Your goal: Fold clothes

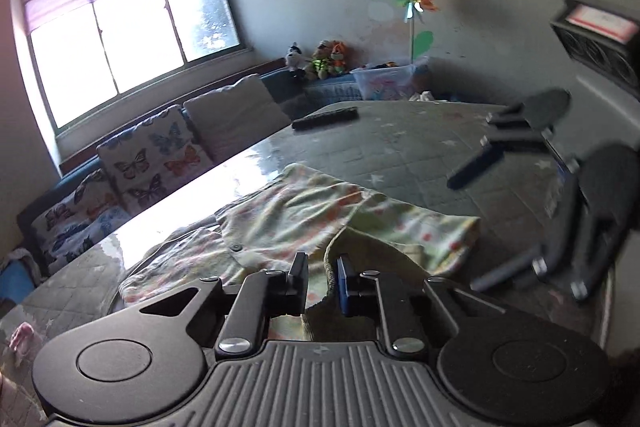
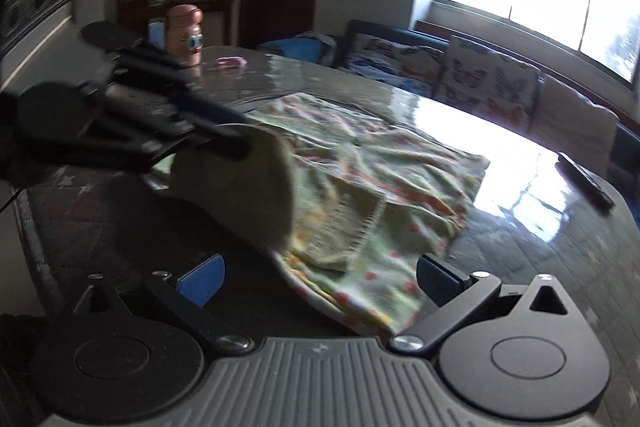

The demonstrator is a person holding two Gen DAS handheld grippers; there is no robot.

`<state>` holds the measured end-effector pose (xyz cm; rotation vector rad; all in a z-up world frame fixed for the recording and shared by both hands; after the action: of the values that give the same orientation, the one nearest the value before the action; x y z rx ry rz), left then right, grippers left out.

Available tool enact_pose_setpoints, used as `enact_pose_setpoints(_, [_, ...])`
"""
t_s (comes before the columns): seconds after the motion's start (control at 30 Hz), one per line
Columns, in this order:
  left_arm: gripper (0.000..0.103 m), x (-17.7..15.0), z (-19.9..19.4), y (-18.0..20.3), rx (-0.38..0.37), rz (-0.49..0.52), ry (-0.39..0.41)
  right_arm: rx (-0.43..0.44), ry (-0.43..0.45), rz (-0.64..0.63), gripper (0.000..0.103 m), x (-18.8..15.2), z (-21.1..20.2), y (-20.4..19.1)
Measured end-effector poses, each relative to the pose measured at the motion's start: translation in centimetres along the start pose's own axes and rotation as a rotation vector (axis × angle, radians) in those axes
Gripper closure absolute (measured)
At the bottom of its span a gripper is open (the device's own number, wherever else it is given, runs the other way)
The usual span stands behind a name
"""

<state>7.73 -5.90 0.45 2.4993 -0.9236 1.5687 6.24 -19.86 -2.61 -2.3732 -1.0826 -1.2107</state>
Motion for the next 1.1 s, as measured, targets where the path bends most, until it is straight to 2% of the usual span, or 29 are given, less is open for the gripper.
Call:
enact_pose_setpoints(0.1, [0.092,-0.1,1.0,-0.7,-0.004,-0.024,-0.020,0.020,-0.004,-0.033,0.002,0.4,1.7,-1.1])
enact_pose_setpoints(0.27, [0.092,-0.6,0.1,-1.3,-0.006,-0.054,-0.021,0.032,-0.023,-0.078,0.021,0.9,3.6,-1.9])
enact_pose_setpoints(0.33, [0.092,-0.7,-0.2,-1.5,-0.002,-0.065,-0.021,0.037,-0.033,-0.074,0.043,1.0,4.1,-1.8])
enact_pose_setpoints(0.43, [0.088,-1.2,-1.6,-1.9,-0.001,-0.087,-0.015,0.054,-0.030,-0.051,0.064,1.4,4.0,-1.6])
enact_pose_setpoints(0.47, [0.084,-1.5,-2.2,-2.0,-0.001,-0.089,-0.010,0.060,-0.028,-0.042,0.067,1.5,4.0,-1.5])
enact_pose_setpoints(0.5, [0.068,-1.9,-2.8,-2.1,0.004,-0.090,-0.010,0.064,-0.025,-0.037,0.073,1.6,3.9,-1.5])
enact_pose_setpoints(0.53, [0.057,-2.3,-3.5,-2.2,0.014,-0.089,-0.014,0.065,-0.020,-0.033,0.076,1.8,3.7,-1.5])
enact_pose_setpoints(0.57, [0.042,-2.8,-4.1,-2.3,0.027,-0.083,-0.019,0.065,-0.013,-0.023,0.077,2.0,3.6,-1.3])
enact_pose_setpoints(0.7, [0.037,-5.2,-5.6,-2.5,0.082,-0.028,-0.051,0.056,0.017,0.023,0.084,3.1,3.1,-0.6])
enact_pose_setpoints(0.83, [0.037,-7.3,-5.4,-2.5,0.146,0.056,-0.102,0.053,0.040,0.058,0.087,4.0,2.8,0.1])
enact_pose_setpoints(0.97, [0.039,-8.4,-4.2,-2.6,0.197,0.133,-0.118,0.044,0.061,0.079,0.090,4.7,2.6,0.6])
enact_pose_setpoints(1.03, [0.052,-8.7,-3.7,-2.8,0.213,0.156,-0.115,0.045,0.065,0.094,0.090,4.8,2.6,0.8])
enact_pose_setpoints(1.1, [0.077,-8.8,-3.5,-3.2,0.215,0.147,-0.119,0.045,0.073,0.110,0.091,4.8,2.5,0.9])
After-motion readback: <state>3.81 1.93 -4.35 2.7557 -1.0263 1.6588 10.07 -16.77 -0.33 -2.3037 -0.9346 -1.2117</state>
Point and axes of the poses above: each gripper's, at about its wrist camera, not at the fingertips, and z roughly the way its jaws point, y to its right, x to its top, the point moved 6 cm from there along z, roughly the way its jaws point, and after that the axes turned 1 degree about z, right-handed, at the moved point
